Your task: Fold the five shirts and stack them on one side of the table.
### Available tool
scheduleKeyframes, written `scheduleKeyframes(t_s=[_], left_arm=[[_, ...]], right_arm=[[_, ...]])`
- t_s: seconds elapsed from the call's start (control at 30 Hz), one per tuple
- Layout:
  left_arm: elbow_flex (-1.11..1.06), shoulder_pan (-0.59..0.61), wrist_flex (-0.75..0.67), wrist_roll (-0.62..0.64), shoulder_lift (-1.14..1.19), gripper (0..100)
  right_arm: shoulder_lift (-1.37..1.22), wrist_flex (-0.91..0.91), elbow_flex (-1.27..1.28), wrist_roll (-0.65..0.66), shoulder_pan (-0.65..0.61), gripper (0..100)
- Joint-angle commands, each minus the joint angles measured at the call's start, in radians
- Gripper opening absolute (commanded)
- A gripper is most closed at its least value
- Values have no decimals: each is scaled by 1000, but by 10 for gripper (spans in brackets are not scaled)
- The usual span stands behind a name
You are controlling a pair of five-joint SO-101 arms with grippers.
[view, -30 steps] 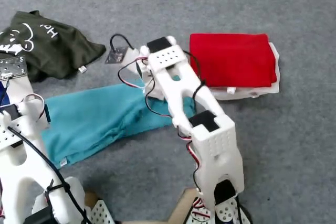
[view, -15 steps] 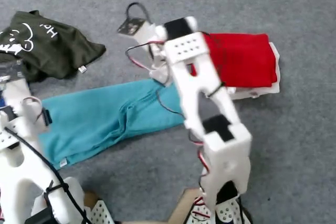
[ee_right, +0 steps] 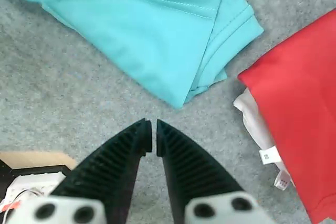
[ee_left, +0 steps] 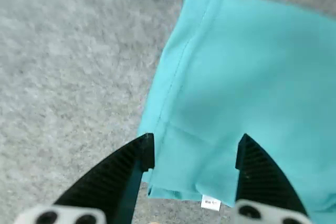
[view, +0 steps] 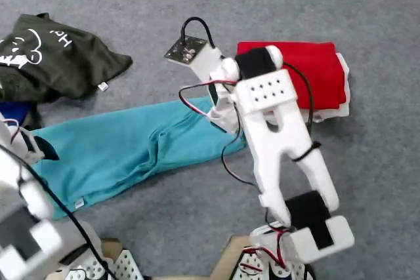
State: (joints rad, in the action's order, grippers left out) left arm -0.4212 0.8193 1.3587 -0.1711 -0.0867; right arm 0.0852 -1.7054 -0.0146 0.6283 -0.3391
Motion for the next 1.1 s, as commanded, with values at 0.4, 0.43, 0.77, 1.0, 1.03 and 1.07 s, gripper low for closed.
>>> scheduleKeyframes(t_s=[0.4,0.43,0.77,1.0,1.03,1.07], left_arm=[[268,18,95,-14,359,155],[268,16,95,-32,361,139],[315,53,161,-173,336,192],[383,104,170,-176,423,245],[392,88,187,-176,454,245],[403,74,206,-176,488,245]], right_arm=[[154,9,16,-6,-8,22],[163,9,16,-6,-8,22],[186,9,16,-6,-8,22],[186,9,16,-5,-8,23],[186,11,16,-5,-8,23],[186,12,16,-5,-8,23]])
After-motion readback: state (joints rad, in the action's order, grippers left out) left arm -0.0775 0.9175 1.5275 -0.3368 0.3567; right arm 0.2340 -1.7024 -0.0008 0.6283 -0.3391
